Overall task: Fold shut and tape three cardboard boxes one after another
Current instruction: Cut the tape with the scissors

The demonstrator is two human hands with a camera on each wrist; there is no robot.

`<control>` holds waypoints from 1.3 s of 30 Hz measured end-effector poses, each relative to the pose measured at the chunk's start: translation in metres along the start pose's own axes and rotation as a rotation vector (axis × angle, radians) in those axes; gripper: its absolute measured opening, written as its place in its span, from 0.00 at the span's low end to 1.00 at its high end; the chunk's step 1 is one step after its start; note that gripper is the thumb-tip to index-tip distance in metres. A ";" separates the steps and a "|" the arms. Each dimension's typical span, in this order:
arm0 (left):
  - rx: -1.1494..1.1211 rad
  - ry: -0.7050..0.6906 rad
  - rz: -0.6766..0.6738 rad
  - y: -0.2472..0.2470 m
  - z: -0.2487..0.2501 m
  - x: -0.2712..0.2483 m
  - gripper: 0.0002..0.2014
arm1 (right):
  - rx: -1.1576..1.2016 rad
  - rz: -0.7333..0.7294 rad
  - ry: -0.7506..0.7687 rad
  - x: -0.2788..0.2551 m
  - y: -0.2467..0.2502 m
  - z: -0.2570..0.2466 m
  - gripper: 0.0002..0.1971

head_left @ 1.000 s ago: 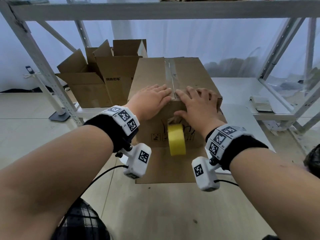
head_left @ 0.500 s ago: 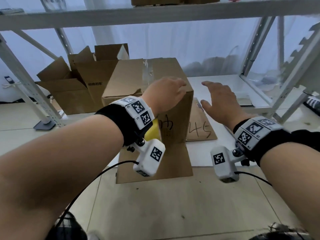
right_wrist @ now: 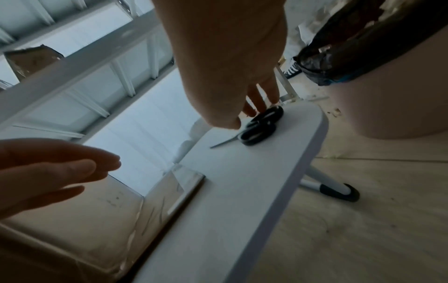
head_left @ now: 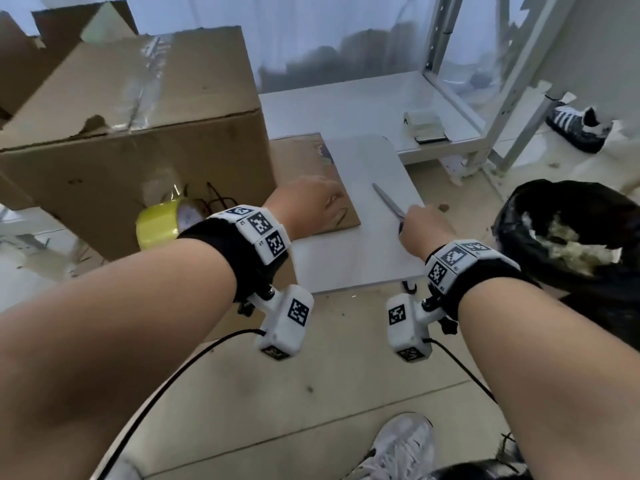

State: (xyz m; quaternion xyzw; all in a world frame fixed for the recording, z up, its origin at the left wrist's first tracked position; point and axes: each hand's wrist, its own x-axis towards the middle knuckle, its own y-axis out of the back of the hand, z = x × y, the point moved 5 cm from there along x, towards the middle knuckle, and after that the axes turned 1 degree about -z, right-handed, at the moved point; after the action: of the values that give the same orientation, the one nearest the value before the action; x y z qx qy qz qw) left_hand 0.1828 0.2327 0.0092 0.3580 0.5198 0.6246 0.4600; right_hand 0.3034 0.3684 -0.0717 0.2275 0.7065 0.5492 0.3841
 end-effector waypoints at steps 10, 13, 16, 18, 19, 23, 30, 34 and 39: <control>0.014 0.038 -0.080 -0.018 -0.006 -0.003 0.17 | 0.255 -0.002 -0.026 -0.006 -0.008 -0.034 0.20; 0.026 0.016 -0.034 0.000 -0.004 -0.012 0.16 | 0.357 -0.003 -0.025 -0.011 0.007 -0.053 0.21; 0.022 -0.011 0.036 0.027 0.000 -0.025 0.16 | 0.558 0.067 -0.052 -0.022 0.025 -0.065 0.21; 0.021 -0.029 0.073 0.048 0.002 -0.036 0.15 | 0.771 0.155 -0.027 -0.033 0.038 -0.073 0.20; 0.026 -0.034 0.093 0.059 0.002 -0.043 0.15 | 0.885 0.215 0.012 -0.040 0.046 -0.077 0.21; 0.025 -0.001 0.195 0.104 -0.010 -0.080 0.15 | 1.103 0.502 0.272 -0.074 0.084 -0.095 0.21; -0.035 0.198 0.268 0.137 -0.077 -0.144 0.13 | 0.891 0.471 0.572 -0.120 0.107 -0.142 0.15; -0.093 0.316 0.274 0.139 -0.113 -0.168 0.14 | 0.709 0.370 0.691 -0.137 0.120 -0.178 0.13; -0.153 0.401 0.238 0.123 -0.134 -0.183 0.19 | 0.387 0.119 0.660 -0.140 0.124 -0.200 0.10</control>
State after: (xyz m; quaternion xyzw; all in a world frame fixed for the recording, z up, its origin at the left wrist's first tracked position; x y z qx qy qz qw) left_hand 0.0927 0.0126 0.1080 0.2497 0.5060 0.7705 0.2966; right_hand 0.2168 0.1807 0.1072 0.1471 0.8682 0.4708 0.0536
